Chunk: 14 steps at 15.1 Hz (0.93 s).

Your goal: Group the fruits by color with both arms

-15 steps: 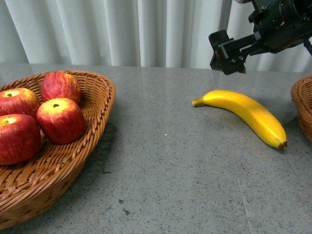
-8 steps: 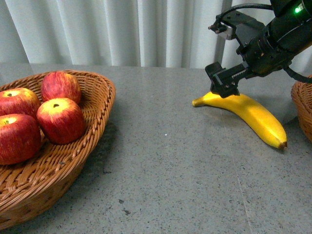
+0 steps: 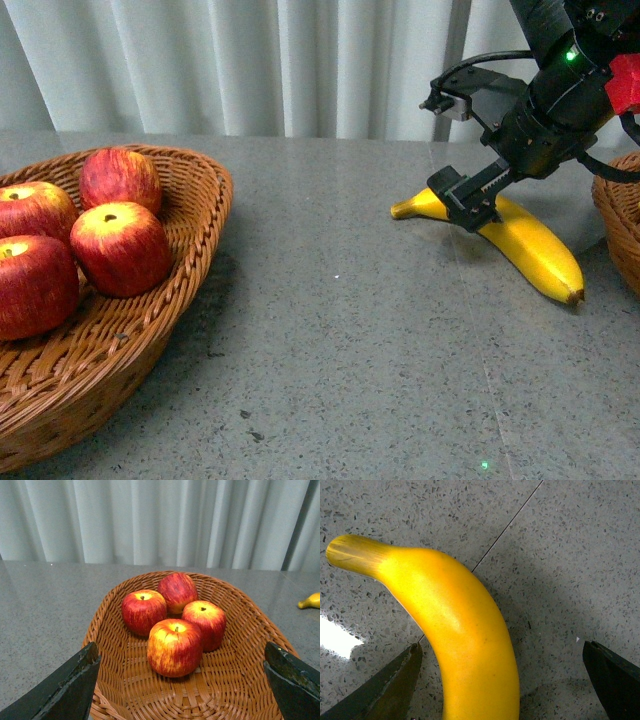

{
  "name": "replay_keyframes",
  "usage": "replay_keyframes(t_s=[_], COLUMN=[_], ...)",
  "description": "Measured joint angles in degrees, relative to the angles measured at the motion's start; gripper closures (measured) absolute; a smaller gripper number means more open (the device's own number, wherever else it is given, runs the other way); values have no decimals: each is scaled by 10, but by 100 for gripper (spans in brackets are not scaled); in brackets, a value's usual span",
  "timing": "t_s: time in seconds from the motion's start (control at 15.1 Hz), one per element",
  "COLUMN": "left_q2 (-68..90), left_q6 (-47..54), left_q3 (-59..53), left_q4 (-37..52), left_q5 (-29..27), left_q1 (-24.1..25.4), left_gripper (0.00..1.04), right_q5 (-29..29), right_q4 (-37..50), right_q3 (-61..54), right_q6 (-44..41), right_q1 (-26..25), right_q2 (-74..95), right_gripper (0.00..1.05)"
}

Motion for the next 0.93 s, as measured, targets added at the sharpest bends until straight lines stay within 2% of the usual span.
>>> replay_keyframes(t_s=[0.2, 0.26, 0.53, 0.73, 0.93], left_q2=[0, 0, 0, 0, 0], left_q6=[0, 0, 0, 0, 0], left_q3=[0, 0, 0, 0, 0], left_q4=[0, 0, 0, 0, 0], left_q5=[0, 0, 0, 0, 0], left_q1=[0, 0, 0, 0, 0], left_gripper=[7, 7, 7, 7, 7], right_q5=[1, 1, -1, -11, -56], right_q4=[-7, -7, -3, -3, 1], right_q3=[-6, -12, -20, -20, -19], right_q6=[-14, -19, -28, -27, 0], right_q1=[0, 0, 0, 0, 4], right_q2=[0, 0, -1, -3, -26], right_gripper=[9, 23, 65, 70, 70])
